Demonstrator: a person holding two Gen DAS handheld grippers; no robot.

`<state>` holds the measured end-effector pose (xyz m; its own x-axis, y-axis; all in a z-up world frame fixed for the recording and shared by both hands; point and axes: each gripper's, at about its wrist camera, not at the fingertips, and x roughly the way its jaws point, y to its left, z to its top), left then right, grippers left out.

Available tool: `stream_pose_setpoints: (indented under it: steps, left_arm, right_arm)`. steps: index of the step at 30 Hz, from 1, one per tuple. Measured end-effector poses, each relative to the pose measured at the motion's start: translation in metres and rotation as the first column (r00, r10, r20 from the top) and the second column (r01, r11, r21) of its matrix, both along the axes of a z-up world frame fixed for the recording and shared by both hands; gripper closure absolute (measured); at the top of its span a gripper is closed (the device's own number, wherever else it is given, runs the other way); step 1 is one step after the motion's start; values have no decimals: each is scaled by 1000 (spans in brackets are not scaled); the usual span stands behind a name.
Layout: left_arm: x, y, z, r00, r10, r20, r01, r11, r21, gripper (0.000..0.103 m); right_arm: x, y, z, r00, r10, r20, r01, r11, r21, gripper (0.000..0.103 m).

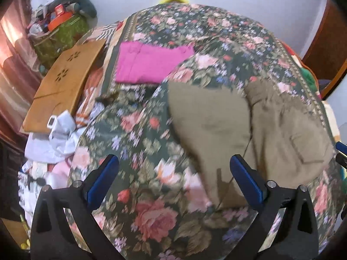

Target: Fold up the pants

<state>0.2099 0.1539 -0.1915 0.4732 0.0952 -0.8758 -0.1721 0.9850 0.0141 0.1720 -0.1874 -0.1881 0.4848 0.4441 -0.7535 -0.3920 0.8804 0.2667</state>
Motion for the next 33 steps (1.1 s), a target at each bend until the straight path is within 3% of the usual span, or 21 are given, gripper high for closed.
stream_pose_setpoints:
  steps: [4, 8, 10, 14, 23, 26, 27, 33]
  left_arm:
    - [22, -7, -3, 1000, -23, -13, 23, 999, -34, 0]
    - [41, -11, -17, 998, -51, -31, 48, 995, -91, 0]
    - [48, -12, -26, 997, -55, -48, 51, 996, -71, 0]
    - [56, 1, -45, 996, -27, -86, 28, 1000, 8, 0]
    - [51, 61, -46, 992, 104, -70, -107, 994, -39, 0]
    - [49, 60, -38, 989, 138, -53, -135, 989, 66, 0]
    - [48, 59, -34, 990, 134, -46, -131, 989, 70, 0]
    - [39, 41, -19, 998, 59, -13, -60, 997, -49, 0]
  right_arm:
    - [23, 4, 2, 1000, -10, 25, 10, 1000, -12, 34]
    - [49, 15, -9, 1000, 20, -13, -20, 1000, -11, 34]
    - [60, 22, -22, 997, 49, -51, -50, 999, -22, 34]
    - [66, 32, -46, 988, 98, -121, -104, 994, -46, 46]
    - [64, 25, -48, 987, 92, -134, -94, 996, -9, 46]
    - [65, 27, -43, 987, 96, -129, -101, 995, -27, 46]
    - [66, 28, -40, 987, 98, -125, -103, 994, -36, 46]
    - [81, 30, -32, 989, 90, -116, -97, 994, -53, 42]
